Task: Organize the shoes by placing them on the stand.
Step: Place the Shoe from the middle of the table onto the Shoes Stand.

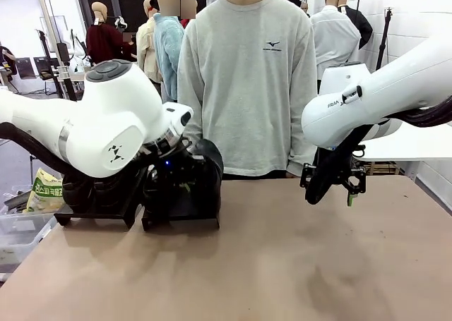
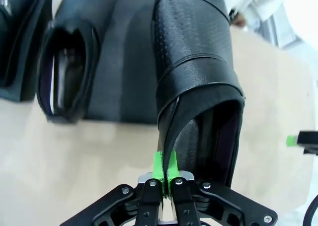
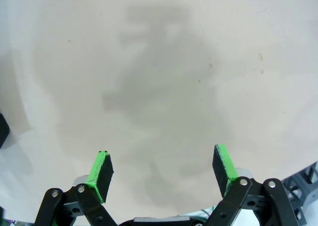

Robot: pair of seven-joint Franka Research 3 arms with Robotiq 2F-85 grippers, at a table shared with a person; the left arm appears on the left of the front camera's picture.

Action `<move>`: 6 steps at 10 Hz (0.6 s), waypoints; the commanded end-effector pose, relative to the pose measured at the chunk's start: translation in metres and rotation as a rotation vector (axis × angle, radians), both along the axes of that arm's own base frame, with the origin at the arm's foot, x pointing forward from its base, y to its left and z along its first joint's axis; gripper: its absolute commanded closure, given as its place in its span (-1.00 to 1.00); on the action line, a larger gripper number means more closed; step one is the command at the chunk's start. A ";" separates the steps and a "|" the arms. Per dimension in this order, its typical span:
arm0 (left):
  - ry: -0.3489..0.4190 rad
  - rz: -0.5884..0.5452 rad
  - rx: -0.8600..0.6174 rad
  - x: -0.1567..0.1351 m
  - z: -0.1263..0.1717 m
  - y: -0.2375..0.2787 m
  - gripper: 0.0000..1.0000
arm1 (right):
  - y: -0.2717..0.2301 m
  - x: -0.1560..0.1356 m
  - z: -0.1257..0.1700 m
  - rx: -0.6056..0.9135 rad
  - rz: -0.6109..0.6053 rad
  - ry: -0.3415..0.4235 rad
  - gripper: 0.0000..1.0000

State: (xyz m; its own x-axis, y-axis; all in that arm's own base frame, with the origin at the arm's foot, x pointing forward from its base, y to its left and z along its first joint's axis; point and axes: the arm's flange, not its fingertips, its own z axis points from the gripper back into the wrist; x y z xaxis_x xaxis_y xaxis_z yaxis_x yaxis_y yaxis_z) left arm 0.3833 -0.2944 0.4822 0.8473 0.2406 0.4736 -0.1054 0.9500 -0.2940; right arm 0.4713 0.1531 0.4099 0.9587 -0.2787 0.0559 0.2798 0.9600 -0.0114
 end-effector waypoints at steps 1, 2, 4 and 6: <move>-0.136 0.027 0.034 0.016 -0.001 -0.008 1.00 | -0.001 0.000 -0.001 -0.011 0.008 -0.003 -1.00; -0.143 0.026 0.060 0.024 -0.006 -0.008 1.00 | -0.001 0.000 -0.001 -0.011 0.008 -0.003 -1.00; -0.131 0.032 0.103 0.040 -0.023 -0.009 1.00 | -0.001 0.000 -0.001 -0.011 0.008 -0.003 -1.00; -0.132 0.039 0.125 0.049 -0.037 -0.012 1.00 | -0.001 0.000 -0.001 -0.011 0.008 -0.003 -1.00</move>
State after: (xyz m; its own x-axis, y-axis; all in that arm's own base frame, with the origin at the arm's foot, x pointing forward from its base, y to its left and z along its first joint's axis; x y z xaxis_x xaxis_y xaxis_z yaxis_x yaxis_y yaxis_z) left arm 0.4177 -0.2852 0.4496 0.8031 0.1696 0.5712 -0.0841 0.9813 -0.1732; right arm 0.4713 0.1532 0.4099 0.9588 -0.2786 0.0559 0.2796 0.9600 -0.0114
